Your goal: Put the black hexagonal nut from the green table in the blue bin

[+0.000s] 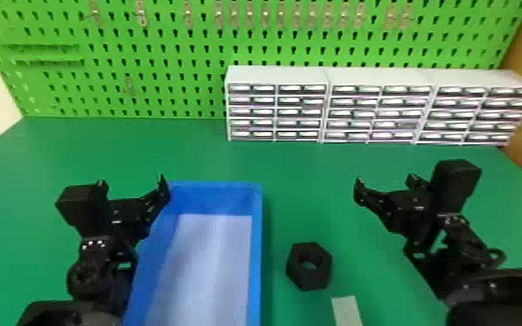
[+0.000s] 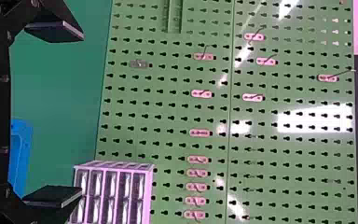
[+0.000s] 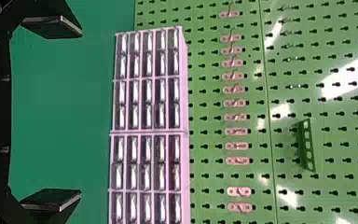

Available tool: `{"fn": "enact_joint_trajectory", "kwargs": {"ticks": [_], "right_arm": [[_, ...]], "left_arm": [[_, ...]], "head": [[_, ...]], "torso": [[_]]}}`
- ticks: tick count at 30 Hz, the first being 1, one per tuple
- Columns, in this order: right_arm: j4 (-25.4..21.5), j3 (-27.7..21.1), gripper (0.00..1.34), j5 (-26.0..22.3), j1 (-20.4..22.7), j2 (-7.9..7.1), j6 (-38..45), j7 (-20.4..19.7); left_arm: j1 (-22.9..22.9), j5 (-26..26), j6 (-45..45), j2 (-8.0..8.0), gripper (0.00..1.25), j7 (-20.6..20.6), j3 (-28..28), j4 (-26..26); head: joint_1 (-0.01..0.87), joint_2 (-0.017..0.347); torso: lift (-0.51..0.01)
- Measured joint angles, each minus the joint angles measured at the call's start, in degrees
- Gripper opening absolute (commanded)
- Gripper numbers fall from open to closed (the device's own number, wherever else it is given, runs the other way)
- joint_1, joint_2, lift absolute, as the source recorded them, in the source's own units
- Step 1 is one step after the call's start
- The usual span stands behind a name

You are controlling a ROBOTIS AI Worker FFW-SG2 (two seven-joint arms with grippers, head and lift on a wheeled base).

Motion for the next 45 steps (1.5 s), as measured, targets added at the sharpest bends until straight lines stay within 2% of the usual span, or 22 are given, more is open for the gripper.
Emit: {"fn": "enact_joint_trajectory", "kwargs": {"ticks": [9,21,29,36,45], "right_arm": [[-1.03,-2.93,1.24,0.44,-0.85,-0.14,4.61,8.97],[-4.30,-6.74,1.24,4.40,-3.11,-0.55,16.27,22.38],[-5.12,-6.97,1.24,7.23,-6.39,-1.73,24.54,32.26],[-6.18,-6.32,1.24,9.54,-8.06,-1.96,28.84,35.61],[-6.45,-5.05,1.24,13.16,-9.92,-2.81,34.70,43.19]], "left_arm": [[-0.05,-0.02,0.00,0.00,1.12,0.00,0.21,0.01],[-0.05,-0.10,0.00,0.00,1.13,0.00,0.18,0.01],[-0.05,-0.14,0.00,0.00,1.12,0.00,0.09,0.01],[-0.17,-0.19,-0.10,0.00,1.12,0.00,0.16,0.01],[-0.20,-0.22,-0.18,0.00,1.12,0.00,0.14,0.01]], "head": [[0.657,0.057],[0.657,0.057],[0.657,0.057],[0.657,0.057],[0.657,0.057]], "torso": [[-0.095],[-0.095],[-0.095],[-0.095],[-0.095]]}}
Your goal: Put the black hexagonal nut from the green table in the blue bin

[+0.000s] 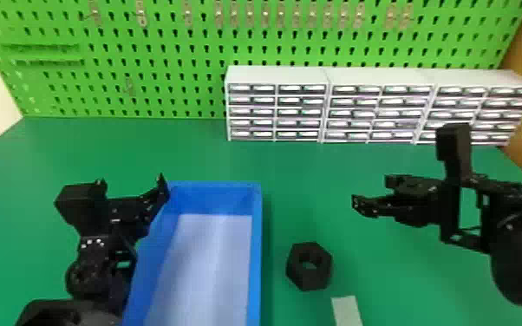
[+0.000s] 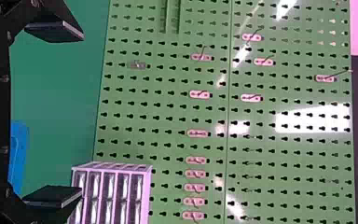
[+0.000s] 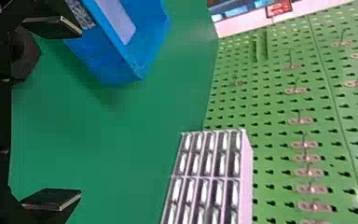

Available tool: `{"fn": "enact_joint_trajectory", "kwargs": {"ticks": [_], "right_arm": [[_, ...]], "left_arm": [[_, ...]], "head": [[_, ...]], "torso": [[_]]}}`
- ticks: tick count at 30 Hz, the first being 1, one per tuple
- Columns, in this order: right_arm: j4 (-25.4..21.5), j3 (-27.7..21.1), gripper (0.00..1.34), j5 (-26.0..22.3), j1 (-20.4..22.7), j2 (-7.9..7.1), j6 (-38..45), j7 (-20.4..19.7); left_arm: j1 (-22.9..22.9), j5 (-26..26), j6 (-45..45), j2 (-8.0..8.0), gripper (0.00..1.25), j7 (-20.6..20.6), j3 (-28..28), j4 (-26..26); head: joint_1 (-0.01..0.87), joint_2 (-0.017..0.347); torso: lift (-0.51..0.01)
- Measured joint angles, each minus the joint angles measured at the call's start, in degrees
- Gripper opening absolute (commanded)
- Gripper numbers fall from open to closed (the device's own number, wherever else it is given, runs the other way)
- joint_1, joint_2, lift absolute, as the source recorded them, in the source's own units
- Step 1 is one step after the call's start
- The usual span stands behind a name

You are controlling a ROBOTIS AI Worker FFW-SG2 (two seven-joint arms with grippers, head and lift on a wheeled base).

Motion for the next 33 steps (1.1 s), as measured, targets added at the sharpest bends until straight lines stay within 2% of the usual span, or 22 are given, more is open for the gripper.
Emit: {"fn": "enact_joint_trajectory", "kwargs": {"ticks": [13,33], "right_arm": [[0.00,3.17,1.24,9.31,-2.32,-1.10,5.77,10.81],[0.21,8.23,1.24,22.22,-4.52,-1.80,11.51,23.69]], "left_arm": [[0.04,-0.07,0.00,0.00,1.12,0.00,-0.05,0.09],[-0.20,-0.27,0.00,0.00,1.13,0.00,-0.14,0.30]], "head": [[0.657,0.057],[0.657,0.057]], "torso": [[-0.095],[-0.095]]}}
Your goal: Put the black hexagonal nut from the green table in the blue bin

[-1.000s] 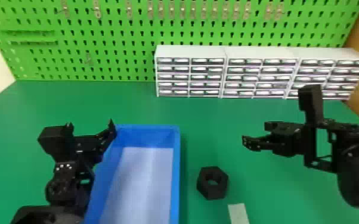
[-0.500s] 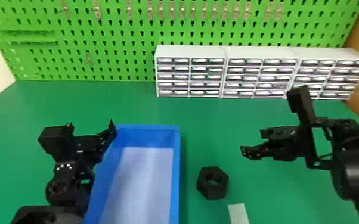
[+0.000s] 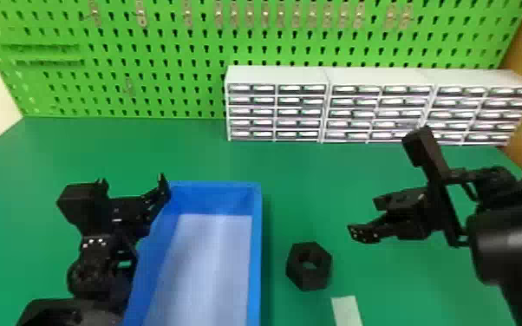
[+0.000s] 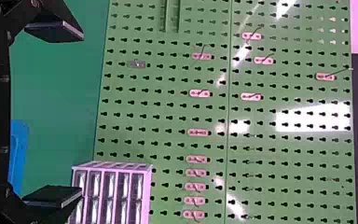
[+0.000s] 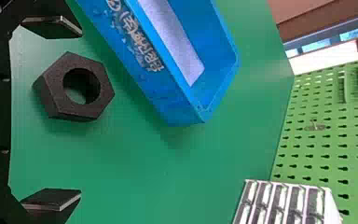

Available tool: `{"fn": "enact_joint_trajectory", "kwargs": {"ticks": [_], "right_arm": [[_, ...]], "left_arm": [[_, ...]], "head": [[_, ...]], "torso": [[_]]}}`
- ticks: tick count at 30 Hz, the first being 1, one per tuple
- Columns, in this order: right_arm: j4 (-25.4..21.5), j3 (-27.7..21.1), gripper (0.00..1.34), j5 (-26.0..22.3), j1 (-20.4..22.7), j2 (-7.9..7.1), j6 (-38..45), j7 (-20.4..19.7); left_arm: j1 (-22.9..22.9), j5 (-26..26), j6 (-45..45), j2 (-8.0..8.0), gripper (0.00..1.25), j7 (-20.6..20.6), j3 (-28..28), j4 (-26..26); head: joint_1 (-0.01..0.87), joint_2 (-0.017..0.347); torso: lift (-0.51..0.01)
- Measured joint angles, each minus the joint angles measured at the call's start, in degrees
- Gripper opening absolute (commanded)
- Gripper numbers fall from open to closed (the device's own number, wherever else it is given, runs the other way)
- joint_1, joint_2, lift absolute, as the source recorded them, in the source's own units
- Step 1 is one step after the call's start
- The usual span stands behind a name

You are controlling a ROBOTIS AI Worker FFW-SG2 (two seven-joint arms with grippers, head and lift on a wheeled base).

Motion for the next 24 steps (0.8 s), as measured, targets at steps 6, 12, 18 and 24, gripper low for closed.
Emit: {"fn": "enact_joint_trajectory", "kwargs": {"ticks": [6,12,18,24], "right_arm": [[1.11,1.04,1.24,1.18,-0.44,-0.55,0.60,3.31],[1.92,2.00,1.24,3.17,-0.86,-0.92,1.05,6.08],[2.48,2.71,1.24,4.30,-1.02,-0.81,1.18,6.96],[3.13,3.06,1.24,4.67,-1.07,-0.52,1.19,7.07]], "left_arm": [[-0.14,-0.09,-0.03,0.00,1.12,0.00,0.17,0.12],[-0.24,-0.14,-0.24,0.00,1.12,0.00,0.40,0.14],[-0.30,-0.19,-0.48,0.00,1.12,0.00,0.54,0.14],[-0.39,-0.22,-0.53,0.00,1.12,0.00,0.62,0.14]], "head": [[0.657,0.057],[0.657,0.057],[0.657,0.057],[0.657,0.057]], "torso": [[-0.095],[-0.095],[-0.095],[-0.095]]}}
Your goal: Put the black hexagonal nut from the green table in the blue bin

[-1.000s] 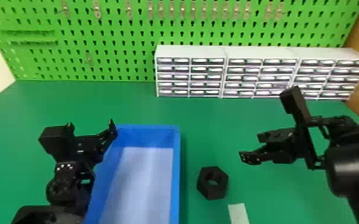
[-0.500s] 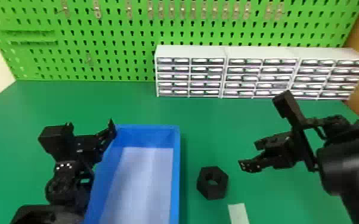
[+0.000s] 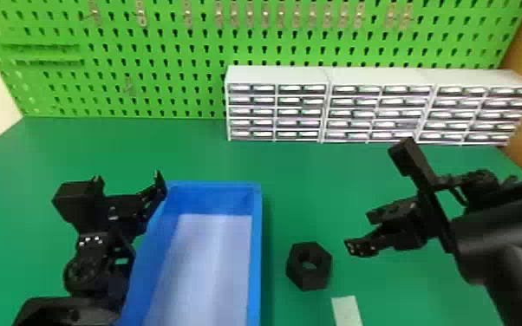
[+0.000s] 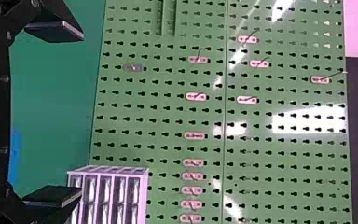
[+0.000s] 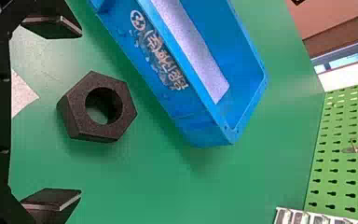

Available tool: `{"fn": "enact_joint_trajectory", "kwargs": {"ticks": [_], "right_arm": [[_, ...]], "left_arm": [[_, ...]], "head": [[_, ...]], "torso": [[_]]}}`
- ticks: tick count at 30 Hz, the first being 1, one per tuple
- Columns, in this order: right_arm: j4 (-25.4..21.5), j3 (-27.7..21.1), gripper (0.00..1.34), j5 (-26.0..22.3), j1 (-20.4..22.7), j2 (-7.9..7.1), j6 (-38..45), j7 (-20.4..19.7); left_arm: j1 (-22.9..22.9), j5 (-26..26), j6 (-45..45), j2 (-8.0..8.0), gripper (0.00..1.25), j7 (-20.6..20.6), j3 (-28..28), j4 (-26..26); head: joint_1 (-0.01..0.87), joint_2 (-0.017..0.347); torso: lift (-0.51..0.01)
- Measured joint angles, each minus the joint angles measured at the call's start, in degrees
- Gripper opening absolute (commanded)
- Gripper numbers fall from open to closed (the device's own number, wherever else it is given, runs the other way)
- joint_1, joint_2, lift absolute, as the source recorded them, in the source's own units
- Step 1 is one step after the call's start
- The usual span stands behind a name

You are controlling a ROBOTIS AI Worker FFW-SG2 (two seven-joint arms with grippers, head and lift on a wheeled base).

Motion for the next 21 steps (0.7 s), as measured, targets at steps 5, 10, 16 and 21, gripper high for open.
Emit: {"fn": "enact_joint_trajectory", "kwargs": {"ticks": [5,10,16,21], "right_arm": [[0.52,0.07,1.24,0.16,-0.12,0.30,-0.01,0.01],[0.94,0.25,1.24,0.33,-0.14,0.51,-0.02,0.01],[1.57,0.40,1.24,0.35,-0.31,0.78,-0.03,0.01],[1.85,0.93,1.24,1.28,-0.98,0.97,-0.03,0.01]], "left_arm": [[-0.10,0.00,-0.10,0.00,1.12,0.00,0.01,0.06],[-0.13,0.00,-0.23,0.00,1.12,0.01,0.02,0.08],[-0.13,0.00,-0.34,0.00,1.12,0.04,0.14,0.09],[-0.20,0.00,-0.35,-0.03,1.12,0.03,0.03,0.16]], "head": [[0.657,0.057],[0.657,0.057],[0.657,0.057],[0.657,0.057]], "torso": [[-0.095],[-0.095],[-0.095],[-0.095]]}}
